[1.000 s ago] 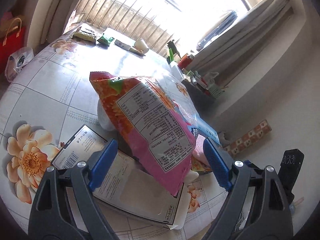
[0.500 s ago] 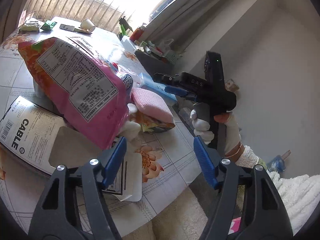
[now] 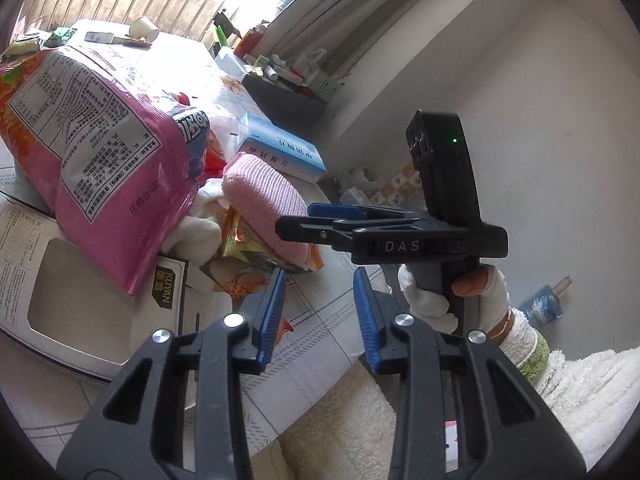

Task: Collect trash
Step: 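Grasp the pink scrubbing pad with the right tool while the left tool grasps the yellow Enaak packet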

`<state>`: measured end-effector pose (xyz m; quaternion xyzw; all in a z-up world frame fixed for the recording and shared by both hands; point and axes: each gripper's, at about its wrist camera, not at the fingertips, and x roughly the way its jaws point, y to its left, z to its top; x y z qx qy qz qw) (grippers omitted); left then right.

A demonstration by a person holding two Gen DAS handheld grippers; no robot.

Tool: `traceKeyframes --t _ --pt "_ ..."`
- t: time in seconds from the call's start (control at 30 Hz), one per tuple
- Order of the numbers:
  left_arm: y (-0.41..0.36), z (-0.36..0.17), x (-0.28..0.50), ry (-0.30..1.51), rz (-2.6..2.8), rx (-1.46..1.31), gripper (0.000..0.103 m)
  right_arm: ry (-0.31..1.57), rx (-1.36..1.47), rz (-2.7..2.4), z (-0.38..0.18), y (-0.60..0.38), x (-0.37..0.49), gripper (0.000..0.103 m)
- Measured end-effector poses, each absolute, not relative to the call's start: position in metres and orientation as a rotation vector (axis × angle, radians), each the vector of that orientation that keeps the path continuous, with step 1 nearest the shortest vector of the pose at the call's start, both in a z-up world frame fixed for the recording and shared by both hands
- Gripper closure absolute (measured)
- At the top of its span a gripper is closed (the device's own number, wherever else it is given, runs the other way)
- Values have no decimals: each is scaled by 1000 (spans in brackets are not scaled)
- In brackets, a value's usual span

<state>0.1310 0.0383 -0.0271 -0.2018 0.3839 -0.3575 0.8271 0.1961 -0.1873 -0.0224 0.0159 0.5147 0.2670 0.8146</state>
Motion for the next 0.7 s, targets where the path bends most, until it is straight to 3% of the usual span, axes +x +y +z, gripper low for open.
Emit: traceKeyframes --t 0.1,0.2,0.3,0.4,0.57,0.6,0.7 --pt "36 -27 131 820 -764 -417 72 1156 98 583 -28 -193 186 31" --pt "34 -26 129 825 -764 -389 72 1094 65 557 -17 -198 177 29" --pt "31 -24 127 833 -768 -372 72 1023 48 550 -1 -198 183 13" --pt "27 -23 130 842 -761 -352 72 983 10 575 4 -190 199 9" --pt "21 -22 132 849 -745 -317 72 1048 -35 592 -20 -172 228 10" --pt "20 -21 131 848 -739 -306 72 1055 -28 591 -23 -172 229 19" --pt "19 -19 131 847 -725 -281 72 1046 45 570 -26 -182 224 23"
